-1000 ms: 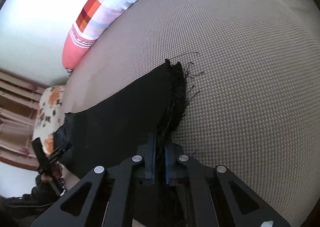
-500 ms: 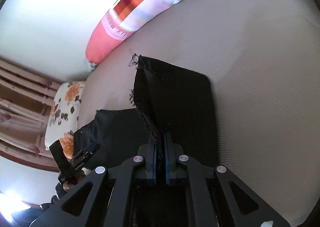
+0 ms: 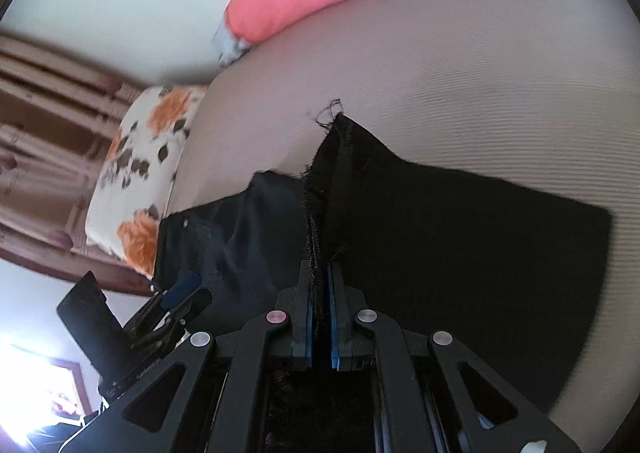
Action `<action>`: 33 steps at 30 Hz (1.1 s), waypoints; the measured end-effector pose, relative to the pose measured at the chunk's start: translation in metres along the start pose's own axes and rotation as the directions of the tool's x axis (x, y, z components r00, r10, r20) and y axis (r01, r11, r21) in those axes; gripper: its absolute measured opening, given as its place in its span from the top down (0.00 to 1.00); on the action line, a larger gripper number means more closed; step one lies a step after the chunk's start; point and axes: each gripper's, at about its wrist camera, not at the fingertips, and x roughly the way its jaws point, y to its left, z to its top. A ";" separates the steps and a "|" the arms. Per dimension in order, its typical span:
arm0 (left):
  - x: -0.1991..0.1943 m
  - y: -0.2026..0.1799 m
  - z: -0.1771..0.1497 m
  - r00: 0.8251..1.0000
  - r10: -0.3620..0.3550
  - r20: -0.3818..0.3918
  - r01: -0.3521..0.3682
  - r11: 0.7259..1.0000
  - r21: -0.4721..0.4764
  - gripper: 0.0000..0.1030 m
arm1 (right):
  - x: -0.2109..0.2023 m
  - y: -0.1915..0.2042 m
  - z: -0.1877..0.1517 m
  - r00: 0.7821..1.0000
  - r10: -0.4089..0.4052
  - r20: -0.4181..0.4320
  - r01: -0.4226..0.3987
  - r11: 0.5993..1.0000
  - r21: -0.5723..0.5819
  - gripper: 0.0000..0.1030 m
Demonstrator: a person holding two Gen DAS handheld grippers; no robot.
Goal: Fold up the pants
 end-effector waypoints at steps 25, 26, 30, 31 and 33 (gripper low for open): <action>0.009 0.022 -0.006 0.950 -0.282 -0.137 0.259 0.952 -0.163 0.50 | 0.021 0.042 -0.026 0.999 -0.043 -0.003 0.042 0.993 -0.108 0.63; 0.014 0.022 -0.006 0.942 -0.291 -0.164 0.262 0.948 -0.179 0.50 | 0.016 0.037 -0.030 0.999 -0.039 0.003 0.039 0.995 -0.089 0.63; 0.032 0.025 -0.003 0.917 -0.324 -0.233 0.268 0.932 -0.243 0.50 | -0.005 0.014 -0.048 0.997 -0.065 0.035 0.067 0.997 -0.034 0.62; 0.036 0.026 -0.002 0.909 -0.338 -0.243 0.274 0.925 -0.262 0.50 | -0.009 0.009 -0.053 0.996 -0.073 0.044 0.074 0.997 -0.019 0.62; 0.045 0.027 -0.002 0.899 -0.350 -0.262 0.271 0.917 -0.293 0.50 | -0.012 0.001 -0.060 0.996 -0.065 0.056 0.065 0.998 0.013 0.62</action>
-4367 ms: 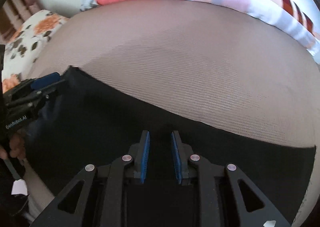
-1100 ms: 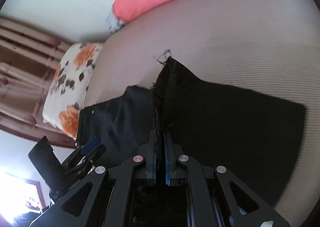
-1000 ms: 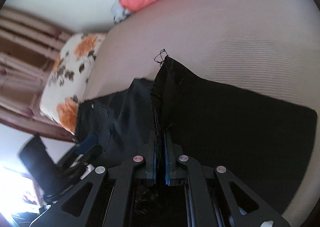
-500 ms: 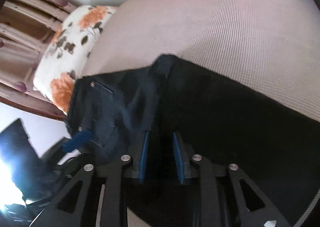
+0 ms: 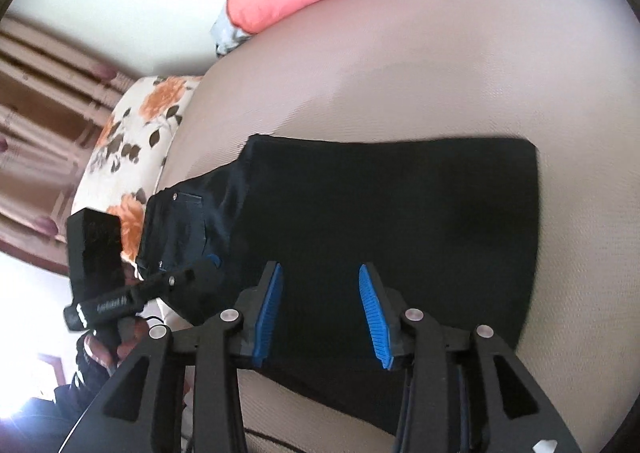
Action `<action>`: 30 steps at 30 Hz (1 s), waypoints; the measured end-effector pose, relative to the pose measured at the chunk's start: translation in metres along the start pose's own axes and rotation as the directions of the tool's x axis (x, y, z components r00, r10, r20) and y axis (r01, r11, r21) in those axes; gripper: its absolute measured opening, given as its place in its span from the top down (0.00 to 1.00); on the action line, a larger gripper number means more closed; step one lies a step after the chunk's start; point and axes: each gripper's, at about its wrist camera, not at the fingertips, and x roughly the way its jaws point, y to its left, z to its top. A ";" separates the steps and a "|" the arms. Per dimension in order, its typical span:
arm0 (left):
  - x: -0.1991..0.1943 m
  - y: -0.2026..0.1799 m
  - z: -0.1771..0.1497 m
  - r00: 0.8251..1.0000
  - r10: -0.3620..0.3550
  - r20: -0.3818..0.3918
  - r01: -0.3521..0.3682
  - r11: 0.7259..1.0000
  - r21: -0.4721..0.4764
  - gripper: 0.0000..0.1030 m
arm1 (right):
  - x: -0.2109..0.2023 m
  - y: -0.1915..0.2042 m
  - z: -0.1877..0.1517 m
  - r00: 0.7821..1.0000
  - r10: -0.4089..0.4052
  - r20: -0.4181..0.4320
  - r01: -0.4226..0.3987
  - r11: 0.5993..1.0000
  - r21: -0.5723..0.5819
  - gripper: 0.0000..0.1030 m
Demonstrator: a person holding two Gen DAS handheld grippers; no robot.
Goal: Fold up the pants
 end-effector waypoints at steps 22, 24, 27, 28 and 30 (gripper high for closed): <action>0.019 -0.009 -0.019 0.995 0.086 -0.053 -0.084 0.996 0.043 0.95 | -0.001 -0.014 -0.032 0.990 -0.143 -0.003 0.143 0.989 -0.033 0.62; 0.023 -0.007 -0.018 0.995 0.087 -0.050 -0.085 0.996 0.041 0.95 | 0.004 -0.019 -0.036 0.987 -0.161 -0.015 0.160 0.986 -0.042 0.64; 0.024 -0.017 -0.017 0.989 0.142 -0.040 -0.138 0.986 0.095 0.91 | 0.009 -0.022 -0.038 0.983 -0.181 -0.009 0.180 0.982 -0.049 0.64; 0.023 -0.020 -0.017 0.986 0.162 -0.032 -0.158 0.982 0.107 0.88 | 0.009 -0.020 -0.037 0.982 -0.189 -0.015 0.188 0.981 -0.054 0.64; 0.017 -0.026 -0.016 0.974 0.225 0.014 -0.225 0.965 0.136 0.83 | 0.005 -0.017 -0.033 0.979 -0.202 0.005 0.202 0.977 -0.072 0.64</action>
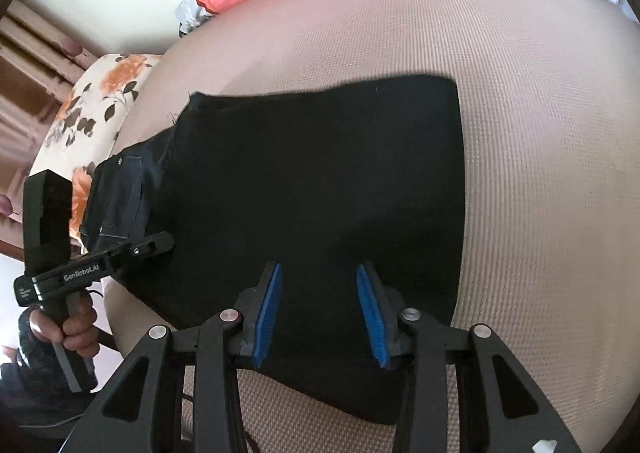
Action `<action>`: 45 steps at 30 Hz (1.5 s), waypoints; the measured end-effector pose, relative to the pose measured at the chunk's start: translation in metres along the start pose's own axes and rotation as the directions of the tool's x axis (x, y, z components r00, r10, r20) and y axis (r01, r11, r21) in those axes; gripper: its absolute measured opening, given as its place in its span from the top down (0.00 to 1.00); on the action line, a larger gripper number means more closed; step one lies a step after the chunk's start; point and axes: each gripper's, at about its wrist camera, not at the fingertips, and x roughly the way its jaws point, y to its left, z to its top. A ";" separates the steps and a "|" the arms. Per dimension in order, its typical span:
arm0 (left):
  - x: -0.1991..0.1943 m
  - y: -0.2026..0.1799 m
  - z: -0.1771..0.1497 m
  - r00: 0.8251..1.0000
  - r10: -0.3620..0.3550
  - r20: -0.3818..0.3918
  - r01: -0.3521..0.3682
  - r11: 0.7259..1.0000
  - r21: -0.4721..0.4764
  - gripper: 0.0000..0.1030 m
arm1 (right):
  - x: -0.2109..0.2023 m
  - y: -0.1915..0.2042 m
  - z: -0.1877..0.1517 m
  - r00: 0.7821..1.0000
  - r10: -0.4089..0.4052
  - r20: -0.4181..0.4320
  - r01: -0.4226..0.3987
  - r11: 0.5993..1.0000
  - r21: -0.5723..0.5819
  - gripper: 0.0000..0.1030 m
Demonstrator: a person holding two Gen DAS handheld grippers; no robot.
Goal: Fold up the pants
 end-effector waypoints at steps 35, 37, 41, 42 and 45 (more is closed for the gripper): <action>0.024 -0.017 0.028 0.987 0.086 0.136 -0.110 0.978 0.177 0.71 | 0.005 -0.006 0.067 0.956 -0.239 0.169 0.253 0.965 -0.070 0.64; 0.020 -0.013 0.016 0.986 0.102 0.128 -0.123 0.978 0.166 0.67 | 0.000 -0.001 0.063 0.954 -0.235 0.184 0.253 0.964 -0.083 0.63; 0.006 -0.007 -0.007 0.985 0.121 0.122 -0.140 0.977 0.163 0.67 | -0.007 0.011 0.052 0.957 -0.219 0.191 0.242 0.964 -0.107 0.60; 0.001 -0.006 -0.011 0.985 0.126 0.117 -0.144 0.977 0.155 0.67 | -0.007 0.014 0.048 0.961 -0.206 0.185 0.229 0.967 -0.114 0.60; -0.020 -0.002 -0.016 0.984 0.117 0.133 -0.133 0.984 0.118 0.66 | -0.005 0.026 0.038 0.969 -0.180 0.171 0.204 0.969 -0.138 0.60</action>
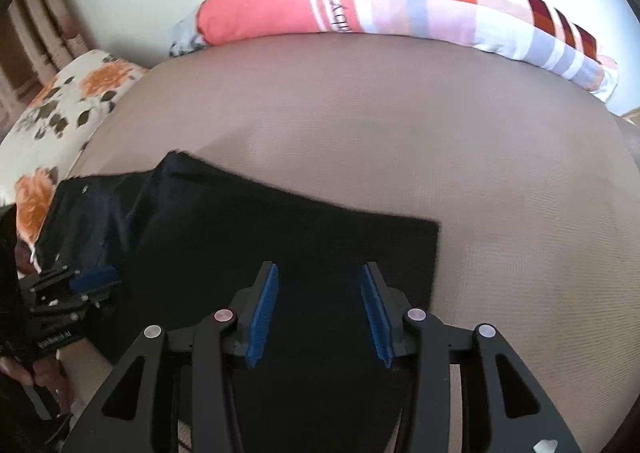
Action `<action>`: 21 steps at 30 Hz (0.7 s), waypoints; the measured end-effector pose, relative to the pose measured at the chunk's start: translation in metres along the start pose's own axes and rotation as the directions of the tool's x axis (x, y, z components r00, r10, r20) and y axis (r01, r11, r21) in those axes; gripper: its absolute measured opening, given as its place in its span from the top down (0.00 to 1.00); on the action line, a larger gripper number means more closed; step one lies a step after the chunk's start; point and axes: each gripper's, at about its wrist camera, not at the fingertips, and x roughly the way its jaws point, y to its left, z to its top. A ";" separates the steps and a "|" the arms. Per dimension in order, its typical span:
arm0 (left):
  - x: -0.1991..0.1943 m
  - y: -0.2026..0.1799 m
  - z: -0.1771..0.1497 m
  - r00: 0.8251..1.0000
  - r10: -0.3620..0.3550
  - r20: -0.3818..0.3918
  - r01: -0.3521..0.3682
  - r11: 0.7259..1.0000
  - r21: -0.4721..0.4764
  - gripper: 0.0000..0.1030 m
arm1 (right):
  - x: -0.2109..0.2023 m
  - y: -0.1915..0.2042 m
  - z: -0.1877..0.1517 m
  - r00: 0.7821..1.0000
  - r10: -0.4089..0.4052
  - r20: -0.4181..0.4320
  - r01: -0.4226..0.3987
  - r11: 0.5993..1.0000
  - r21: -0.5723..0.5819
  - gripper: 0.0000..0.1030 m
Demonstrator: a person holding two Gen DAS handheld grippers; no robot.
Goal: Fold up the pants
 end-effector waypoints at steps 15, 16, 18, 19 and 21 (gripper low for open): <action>-0.134 0.069 0.030 0.979 0.119 0.168 -0.110 0.992 -0.062 0.39 | 0.021 0.077 -0.020 0.987 0.116 -0.108 -0.129 0.984 -0.121 0.60; -0.137 0.076 0.029 0.976 0.138 0.170 -0.128 0.989 -0.067 0.39 | 0.023 0.082 -0.020 0.986 0.120 -0.113 -0.134 0.983 -0.128 0.60; -0.139 0.094 0.027 0.968 0.186 0.166 -0.173 0.981 -0.090 0.39 | 0.026 0.091 -0.020 0.983 0.130 -0.128 -0.148 0.979 -0.140 0.60; -0.139 0.104 0.026 0.967 0.202 0.158 -0.187 0.977 -0.107 0.39 | 0.028 0.096 -0.020 0.982 0.130 -0.136 -0.150 0.977 -0.149 0.60; -0.137 0.120 0.023 0.964 0.221 0.147 -0.200 0.970 -0.141 0.39 | 0.031 0.105 -0.020 0.980 0.133 -0.146 -0.156 0.974 -0.162 0.60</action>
